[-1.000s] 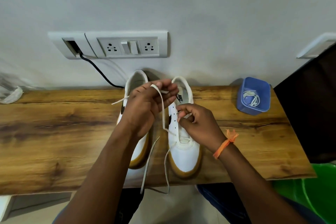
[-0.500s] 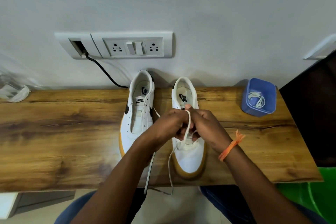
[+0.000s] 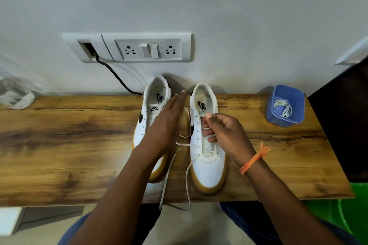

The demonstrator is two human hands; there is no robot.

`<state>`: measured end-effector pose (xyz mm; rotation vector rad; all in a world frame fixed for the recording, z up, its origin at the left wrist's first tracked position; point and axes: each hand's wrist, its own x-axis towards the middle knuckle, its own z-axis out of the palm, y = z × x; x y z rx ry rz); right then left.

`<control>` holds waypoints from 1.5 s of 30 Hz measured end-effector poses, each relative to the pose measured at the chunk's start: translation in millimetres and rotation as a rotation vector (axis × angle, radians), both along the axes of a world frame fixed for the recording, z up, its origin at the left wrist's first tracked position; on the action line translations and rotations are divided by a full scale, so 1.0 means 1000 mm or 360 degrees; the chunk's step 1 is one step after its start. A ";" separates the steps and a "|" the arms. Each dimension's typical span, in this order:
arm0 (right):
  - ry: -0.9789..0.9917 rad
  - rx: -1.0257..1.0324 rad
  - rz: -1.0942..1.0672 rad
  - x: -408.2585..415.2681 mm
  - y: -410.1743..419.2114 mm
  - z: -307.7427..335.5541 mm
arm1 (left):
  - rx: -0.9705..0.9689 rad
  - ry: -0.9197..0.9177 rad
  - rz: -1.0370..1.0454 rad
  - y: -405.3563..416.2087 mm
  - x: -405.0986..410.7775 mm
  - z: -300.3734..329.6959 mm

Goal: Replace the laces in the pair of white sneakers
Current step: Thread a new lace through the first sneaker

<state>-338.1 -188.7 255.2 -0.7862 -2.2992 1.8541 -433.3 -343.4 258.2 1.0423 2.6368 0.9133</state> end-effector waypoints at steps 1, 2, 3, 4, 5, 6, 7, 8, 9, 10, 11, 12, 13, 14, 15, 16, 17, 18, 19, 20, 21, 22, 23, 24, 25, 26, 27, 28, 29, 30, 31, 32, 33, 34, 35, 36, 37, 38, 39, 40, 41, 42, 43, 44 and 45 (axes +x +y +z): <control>-0.0003 0.0098 0.0035 0.001 0.000 0.000 | 0.0005 0.0053 0.0035 -0.001 0.001 0.001; 0.0000 0.0193 0.0070 0.001 -0.001 -0.001 | 0.0022 0.0114 0.0124 -0.002 0.002 0.004; 0.0011 0.0262 0.0096 0.002 -0.001 0.000 | 0.0033 0.0188 0.0245 -0.002 0.002 0.008; 0.0019 0.0312 0.0118 0.003 -0.001 0.000 | 0.0027 0.0259 0.0371 -0.004 0.001 0.012; 0.0023 0.0353 0.0134 0.003 0.000 0.000 | -0.0015 0.0301 0.0481 -0.006 -0.001 0.014; 0.0025 0.0397 0.0152 0.003 0.000 -0.001 | -0.0098 0.0277 0.0550 -0.009 -0.003 0.017; 0.0027 0.0454 0.0177 0.003 0.002 -0.002 | -0.0200 0.0179 0.0550 -0.011 -0.003 0.019; 0.0029 0.0525 0.0213 0.004 0.004 -0.003 | -0.0351 0.0005 0.0462 -0.013 -0.003 0.020; 0.0032 0.0604 0.0265 0.004 0.005 -0.004 | -0.0560 -0.0199 0.0302 -0.013 0.001 0.018; 0.0033 0.0676 0.0319 0.005 0.006 -0.005 | -0.0775 -0.0374 0.0135 -0.012 0.008 0.013; 0.0026 0.0724 0.0370 0.005 0.006 -0.005 | -0.0914 -0.0520 0.0040 -0.010 0.017 0.007; 0.0006 0.0756 0.0417 0.006 0.005 -0.005 | -0.0942 -0.0639 0.0039 -0.006 0.028 0.000; -0.0020 0.0781 0.0459 0.006 0.004 -0.005 | -0.0891 -0.0723 0.0086 -0.003 0.038 -0.005; -0.0048 0.0807 0.0492 0.006 0.003 -0.005 | -0.0809 -0.0755 0.0148 0.000 0.046 -0.010; -0.0063 0.0830 0.0514 0.006 0.003 -0.006 | -0.0747 -0.0768 0.0174 0.004 0.052 -0.013; -0.0070 0.0841 0.0527 0.007 0.002 -0.006 | -0.0721 -0.0814 0.0174 0.006 0.057 -0.014; -0.0072 0.0843 0.0528 0.007 0.003 -0.006 | -0.0720 -0.0886 0.0165 0.008 0.059 -0.016; -0.0075 0.0842 0.0527 0.007 0.004 -0.006 | -0.0740 -0.0908 0.0150 0.010 0.060 -0.016; -0.0086 0.0841 0.0534 0.008 0.005 -0.006 | -0.0750 -0.0865 0.0140 0.010 0.060 -0.016; -0.0099 0.0848 0.0551 0.008 0.006 -0.005 | -0.0754 -0.0810 0.0140 0.011 0.058 -0.016; -0.0113 0.0863 0.0575 0.008 0.006 -0.005 | -0.0725 -0.0793 0.0144 0.012 0.055 -0.013; -0.0127 0.0878 0.0598 0.009 0.006 -0.005 | -0.0664 -0.0851 0.0135 0.012 0.050 -0.008; -0.0135 0.0877 0.0613 0.009 0.007 -0.005 | -0.0569 -0.0986 0.0129 0.013 0.044 -0.001; -0.0144 0.0845 0.0621 0.009 0.008 -0.004 | -0.0463 -0.1162 0.0135 0.013 0.038 0.006; -0.0146 0.0779 0.0626 0.009 0.008 -0.002 | -0.0355 -0.1344 0.0156 0.012 0.032 0.015; -0.0143 0.0679 0.0629 0.008 0.009 -0.001 | -0.0241 -0.1486 0.0186 0.010 0.027 0.022; -0.0140 0.0540 0.0620 0.008 0.010 0.001 | -0.0122 -0.1576 0.0203 0.007 0.022 0.028; -0.0137 0.0361 0.0584 0.007 0.008 0.004 | -0.0013 -0.1627 0.0204 0.003 0.018 0.032; -0.0140 0.0175 0.0509 0.006 0.007 0.007 | 0.0096 -0.1669 0.0209 0.001 0.015 0.035; -0.0137 0.0020 0.0394 0.004 0.005 0.011 | 0.0216 -0.1711 0.0231 -0.001 0.013 0.038; -0.0122 -0.0083 0.0255 0.003 0.004 0.014 | 0.0347 -0.1745 0.0266 -0.001 0.012 0.041; -0.0102 -0.0130 0.0127 0.001 0.004 0.016 | 0.0482 -0.1769 0.0310 -0.001 0.011 0.043; -0.0091 -0.0175 0.0044 0.001 0.004 0.019 | 0.0601 -0.1786 0.0356 0.001 0.011 0.045; -0.0089 -0.0269 0.0024 0.001 0.002 0.021 | 0.0698 -0.1805 0.0391 0.003 0.012 0.047; -0.0103 -0.0410 0.0064 0.001 0.000 0.023 | 0.0775 -0.1819 0.0398 0.004 0.014 0.048; -0.0125 -0.0562 0.0137 0.001 -0.002 0.024 | 0.0820 -0.1824 0.0379 0.006 0.016 0.048; -0.0143 -0.0682 0.0210 0.002 -0.004 0.024 | 0.0829 -0.1808 0.0348 0.007 0.017 0.049; -0.0150 -0.0761 0.0263 0.003 -0.005 0.025 | 0.0809 -0.1767 0.0320 0.008 0.017 0.049; -0.0140 -0.0804 0.0287 0.003 -0.005 0.026 | 0.0776 -0.1702 0.0302 0.007 0.017 0.049; -0.0120 -0.0815 0.0294 0.003 -0.003 0.026 | 0.0749 -0.1622 0.0298 0.007 0.016 0.049; -0.0097 -0.0805 0.0295 0.004 0.000 0.026 | 0.0731 -0.1535 0.0307 0.006 0.014 0.047; -0.0082 -0.0792 0.0290 0.004 0.004 0.027 | 0.0710 -0.1445 0.0322 0.005 0.013 0.046; -0.0070 -0.0785 0.0267 0.004 0.008 0.027 | 0.0669 -0.1350 0.0338 0.003 0.011 0.044; -0.0055 -0.0795 0.0212 0.004 0.013 0.028 | 0.0598 -0.1269 0.0345 0.000 0.009 0.042; -0.0036 -0.0826 0.0126 0.005 0.018 0.029 | 0.0497 -0.1217 0.0334 -0.002 0.008 0.039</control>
